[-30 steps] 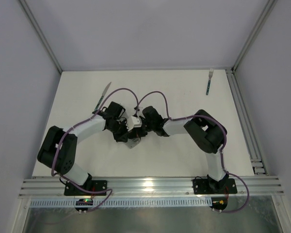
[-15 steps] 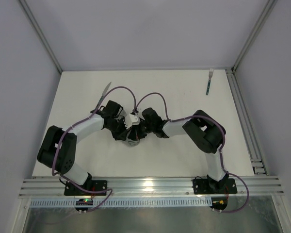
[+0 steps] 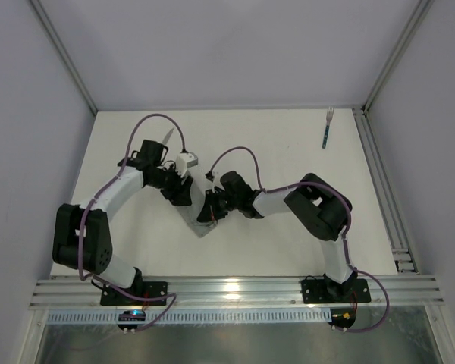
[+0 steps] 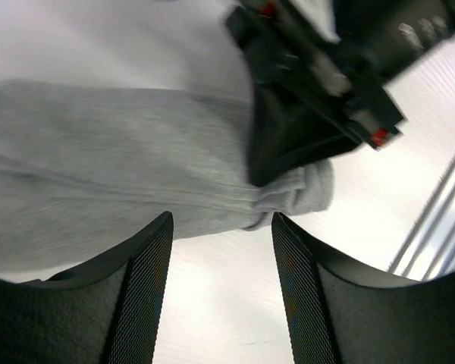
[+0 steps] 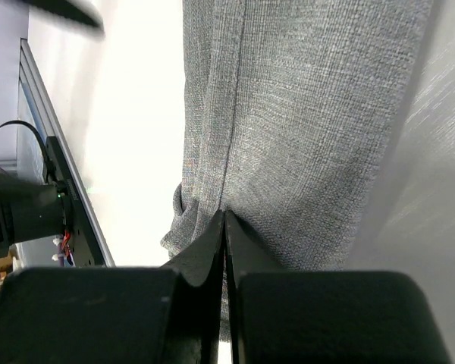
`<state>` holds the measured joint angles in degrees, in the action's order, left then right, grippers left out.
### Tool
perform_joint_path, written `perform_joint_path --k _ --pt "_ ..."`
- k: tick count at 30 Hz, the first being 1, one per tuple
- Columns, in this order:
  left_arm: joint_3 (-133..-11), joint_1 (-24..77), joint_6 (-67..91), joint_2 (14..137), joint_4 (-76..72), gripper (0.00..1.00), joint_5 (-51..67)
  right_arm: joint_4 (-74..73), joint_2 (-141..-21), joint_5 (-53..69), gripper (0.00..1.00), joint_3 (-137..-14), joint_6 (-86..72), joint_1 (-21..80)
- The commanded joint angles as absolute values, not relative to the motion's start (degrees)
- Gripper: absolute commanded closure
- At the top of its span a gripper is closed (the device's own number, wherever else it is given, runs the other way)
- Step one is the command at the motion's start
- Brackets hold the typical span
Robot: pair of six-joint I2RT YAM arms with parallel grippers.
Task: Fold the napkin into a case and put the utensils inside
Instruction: Smooth out the smaller rectangle-folded napkin at the center of the board.
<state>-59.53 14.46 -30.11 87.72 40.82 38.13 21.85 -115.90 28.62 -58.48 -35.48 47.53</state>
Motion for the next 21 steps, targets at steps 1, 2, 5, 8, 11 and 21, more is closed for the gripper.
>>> perform_joint_path --k 1,2,5,8,11,21 --pt "-60.7 12.6 -12.4 86.1 33.9 0.41 29.2 21.2 -116.0 25.1 0.97 -57.0 -35.1 48.2" --pt "-60.3 12.6 -9.5 86.1 29.6 0.40 26.4 21.4 -115.9 25.0 0.97 -57.0 -35.3 48.2" --pt "-58.6 12.9 -4.0 87.1 24.9 0.11 18.9 21.7 -115.8 24.4 0.97 -56.9 -35.5 48.3" --pt "-60.1 13.5 -2.5 90.3 24.0 0.11 15.0 22.0 -115.9 24.3 0.97 -57.0 -35.8 48.2" --pt "-60.7 13.7 -0.6 93.5 20.8 0.11 13.2 22.9 -116.4 24.5 0.97 -56.8 -36.3 48.2" --pt "-62.5 14.2 3.1 99.3 17.1 0.46 14.0 23.2 -116.5 24.7 0.97 -56.4 -36.2 48.3"
